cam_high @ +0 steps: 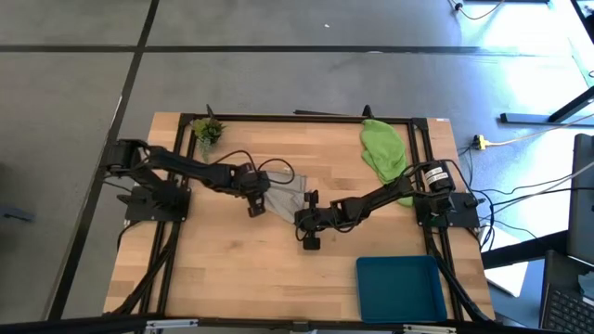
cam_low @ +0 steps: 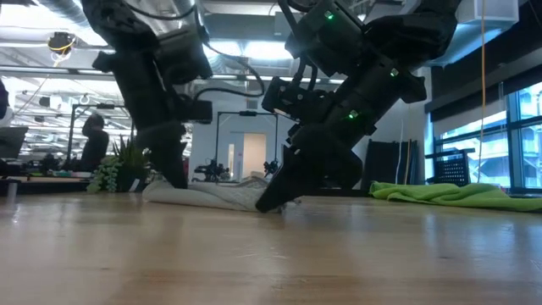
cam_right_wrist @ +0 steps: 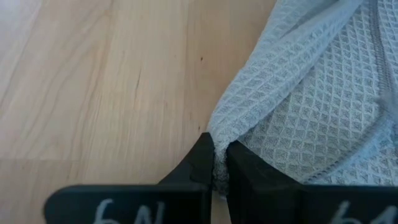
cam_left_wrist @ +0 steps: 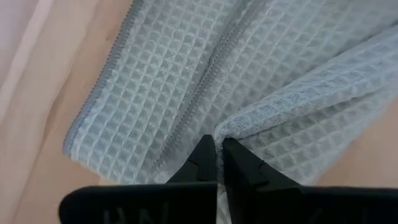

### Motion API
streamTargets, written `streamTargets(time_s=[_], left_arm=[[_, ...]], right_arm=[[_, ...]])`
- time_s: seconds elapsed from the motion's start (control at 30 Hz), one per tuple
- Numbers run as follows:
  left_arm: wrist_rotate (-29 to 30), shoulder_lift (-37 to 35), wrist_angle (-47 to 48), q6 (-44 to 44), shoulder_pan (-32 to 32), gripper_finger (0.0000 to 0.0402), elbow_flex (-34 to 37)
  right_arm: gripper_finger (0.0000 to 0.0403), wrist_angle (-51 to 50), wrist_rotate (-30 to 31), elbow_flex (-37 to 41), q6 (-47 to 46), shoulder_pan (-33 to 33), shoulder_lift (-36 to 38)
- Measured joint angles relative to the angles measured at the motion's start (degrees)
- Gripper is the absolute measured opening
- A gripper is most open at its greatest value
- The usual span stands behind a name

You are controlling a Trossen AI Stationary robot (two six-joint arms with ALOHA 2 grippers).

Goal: Roll microfiber towels into tight, uniform cylinder then place into a basket
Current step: Roll the gray towel

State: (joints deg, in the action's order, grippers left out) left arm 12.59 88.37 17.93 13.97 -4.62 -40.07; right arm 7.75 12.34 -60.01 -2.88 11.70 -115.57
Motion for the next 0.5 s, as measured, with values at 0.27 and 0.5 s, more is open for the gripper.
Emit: streamTargets(time_s=[0.27,0.5], left_arm=[[0.90,3.18,0.04,-1.04,0.19,0.0000,-0.25],[1.74,3.31,0.71,-3.01,2.43,0.0000,-0.23]], right_arm=[[0.0021,-0.44,-2.42,-0.44,-2.22,-0.08,0.72],[0.0021,-5.19,-5.15,-3.37,-7.53,-1.08,2.71]])
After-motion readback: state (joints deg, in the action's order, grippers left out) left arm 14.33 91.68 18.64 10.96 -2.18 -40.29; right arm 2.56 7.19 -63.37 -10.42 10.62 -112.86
